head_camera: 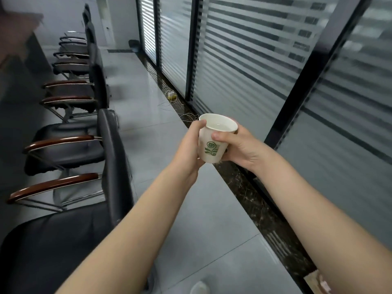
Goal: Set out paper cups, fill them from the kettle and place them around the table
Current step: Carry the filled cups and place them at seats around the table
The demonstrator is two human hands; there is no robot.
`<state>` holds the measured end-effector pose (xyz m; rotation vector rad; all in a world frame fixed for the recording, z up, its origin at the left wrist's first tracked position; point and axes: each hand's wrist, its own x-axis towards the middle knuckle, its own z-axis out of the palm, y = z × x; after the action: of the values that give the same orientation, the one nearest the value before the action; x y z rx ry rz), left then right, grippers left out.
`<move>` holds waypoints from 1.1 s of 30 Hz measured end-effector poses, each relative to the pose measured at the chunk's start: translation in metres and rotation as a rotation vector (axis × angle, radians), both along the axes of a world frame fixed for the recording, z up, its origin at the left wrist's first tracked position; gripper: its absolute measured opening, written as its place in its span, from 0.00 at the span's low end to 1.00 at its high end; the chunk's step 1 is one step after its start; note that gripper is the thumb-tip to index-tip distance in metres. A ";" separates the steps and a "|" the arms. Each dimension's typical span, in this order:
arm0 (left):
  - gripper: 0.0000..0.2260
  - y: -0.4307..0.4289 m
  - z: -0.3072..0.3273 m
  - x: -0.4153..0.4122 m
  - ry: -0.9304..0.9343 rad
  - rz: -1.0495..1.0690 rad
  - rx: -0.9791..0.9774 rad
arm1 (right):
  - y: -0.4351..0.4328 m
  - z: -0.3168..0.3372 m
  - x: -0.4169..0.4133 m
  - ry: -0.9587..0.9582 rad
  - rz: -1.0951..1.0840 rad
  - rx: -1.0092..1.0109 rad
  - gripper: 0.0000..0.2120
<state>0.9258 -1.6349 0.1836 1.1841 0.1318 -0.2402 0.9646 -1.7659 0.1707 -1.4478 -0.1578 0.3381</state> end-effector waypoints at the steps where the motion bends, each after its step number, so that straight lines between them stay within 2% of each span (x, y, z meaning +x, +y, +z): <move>1: 0.14 -0.007 -0.003 0.009 0.003 0.025 -0.017 | -0.005 -0.001 0.010 -0.001 -0.005 -0.005 0.31; 4: 0.14 -0.028 -0.009 0.058 0.005 0.064 -0.049 | -0.023 -0.004 0.058 -0.008 0.021 0.027 0.31; 7: 0.17 -0.040 -0.017 0.103 0.014 0.097 0.004 | -0.033 -0.008 0.103 -0.004 0.059 0.029 0.27; 10: 0.18 -0.045 -0.023 0.157 0.027 0.120 0.031 | -0.038 -0.010 0.160 0.003 0.090 0.002 0.32; 16: 0.18 -0.034 -0.023 0.250 -0.012 0.189 0.030 | -0.024 -0.009 0.265 0.011 0.149 0.000 0.34; 22: 0.16 0.003 -0.037 0.330 -0.027 0.304 0.068 | 0.016 -0.020 0.359 -0.008 0.314 -0.014 0.33; 26: 0.11 0.040 -0.051 0.393 -0.023 0.430 0.129 | 0.058 -0.025 0.433 -0.032 0.466 -0.047 0.44; 32: 0.13 0.121 -0.063 0.480 -0.037 0.676 0.123 | 0.158 -0.024 0.540 -0.060 0.722 -0.066 0.32; 33: 0.12 0.134 -0.062 0.489 -0.030 0.720 0.129 | 0.177 -0.025 0.553 -0.046 0.741 -0.063 0.33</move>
<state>1.4148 -1.5005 0.1218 1.1947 0.5385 0.4242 1.5175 -1.5890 0.1453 -1.4184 -0.7327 0.9165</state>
